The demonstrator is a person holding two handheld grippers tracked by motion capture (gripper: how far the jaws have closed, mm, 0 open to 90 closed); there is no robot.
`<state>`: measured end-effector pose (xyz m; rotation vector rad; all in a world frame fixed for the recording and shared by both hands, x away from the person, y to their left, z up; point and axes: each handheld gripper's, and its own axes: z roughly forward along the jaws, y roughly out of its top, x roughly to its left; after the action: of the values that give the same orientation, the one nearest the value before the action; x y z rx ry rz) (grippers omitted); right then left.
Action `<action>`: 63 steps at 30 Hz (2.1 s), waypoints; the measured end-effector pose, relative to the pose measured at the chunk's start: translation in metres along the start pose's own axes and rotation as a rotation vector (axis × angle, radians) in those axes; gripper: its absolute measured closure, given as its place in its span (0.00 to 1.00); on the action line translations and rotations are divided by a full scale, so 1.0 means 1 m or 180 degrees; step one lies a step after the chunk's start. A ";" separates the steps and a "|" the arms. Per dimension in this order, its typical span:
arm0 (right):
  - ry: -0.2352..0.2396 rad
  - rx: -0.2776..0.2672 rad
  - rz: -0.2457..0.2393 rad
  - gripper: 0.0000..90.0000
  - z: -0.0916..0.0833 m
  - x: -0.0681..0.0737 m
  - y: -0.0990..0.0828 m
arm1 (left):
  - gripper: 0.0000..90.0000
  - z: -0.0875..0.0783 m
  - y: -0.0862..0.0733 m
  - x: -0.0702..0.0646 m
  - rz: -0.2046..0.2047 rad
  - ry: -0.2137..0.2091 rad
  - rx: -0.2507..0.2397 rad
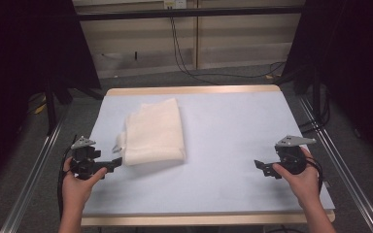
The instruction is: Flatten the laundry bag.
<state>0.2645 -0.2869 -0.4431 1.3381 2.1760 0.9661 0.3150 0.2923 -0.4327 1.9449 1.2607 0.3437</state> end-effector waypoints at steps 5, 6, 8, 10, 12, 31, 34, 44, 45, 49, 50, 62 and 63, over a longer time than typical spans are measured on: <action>0.0014 0.0052 -0.0042 0.06 0.001 0.002 0.001 | 0.05 -0.002 0.002 -0.002 0.0035 -0.0026 0.0013; 0.0021 0.0067 -0.0065 0.06 0.002 0.002 0.001 | 0.05 -0.001 0.002 -0.003 0.0007 -0.0047 0.0005; 0.0018 0.0076 -0.0069 0.06 0.002 0.002 0.001 | 0.05 0.002 0.002 -0.005 -0.0014 -0.0085 0.0021; -0.0029 0.0070 -0.0063 0.06 0.001 0.001 0.001 | 0.05 0.005 0.003 -0.007 0.0000 -0.0079 0.0041; -0.0011 0.0059 -0.0058 0.06 0.001 -0.001 0.000 | 0.05 0.006 0.005 -0.008 0.0021 -0.0103 0.0067; -0.0050 0.0041 -0.0117 0.06 -0.004 -0.002 -0.005 | 0.28 0.032 0.000 -0.006 -0.0109 -0.0211 0.0257; -0.0031 0.0083 -0.0105 0.07 -0.003 0.001 -0.004 | 0.34 0.037 0.000 -0.005 -0.0093 -0.0210 0.0246; -0.0041 0.0093 -0.0167 0.07 -0.002 0.002 -0.005 | 0.78 0.041 0.004 -0.008 -0.0225 -0.0306 0.0216; -0.0052 0.0104 -0.0145 0.07 -0.003 0.002 -0.005 | 0.80 0.041 0.005 -0.008 -0.0223 -0.0314 0.0205; -0.0093 0.0061 -0.0175 0.07 -0.004 0.001 -0.005 | 0.96 0.038 0.007 -0.007 -0.0248 -0.0328 0.0161; -0.0096 0.0060 -0.0164 0.07 -0.005 0.002 -0.005 | 0.96 0.038 0.009 -0.007 -0.0278 -0.0376 0.0166; -0.0120 0.0087 -0.0145 0.08 -0.009 -0.002 -0.010 | 1.00 0.029 0.023 -0.009 -0.0308 -0.0399 0.0117; -0.0118 0.0094 -0.0143 0.08 -0.010 -0.002 -0.011 | 1.00 0.029 0.024 -0.010 -0.0298 -0.0405 0.0117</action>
<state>0.2527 -0.2948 -0.4445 1.3042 2.1911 0.8889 0.3432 0.2653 -0.4326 1.8997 1.2775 0.1482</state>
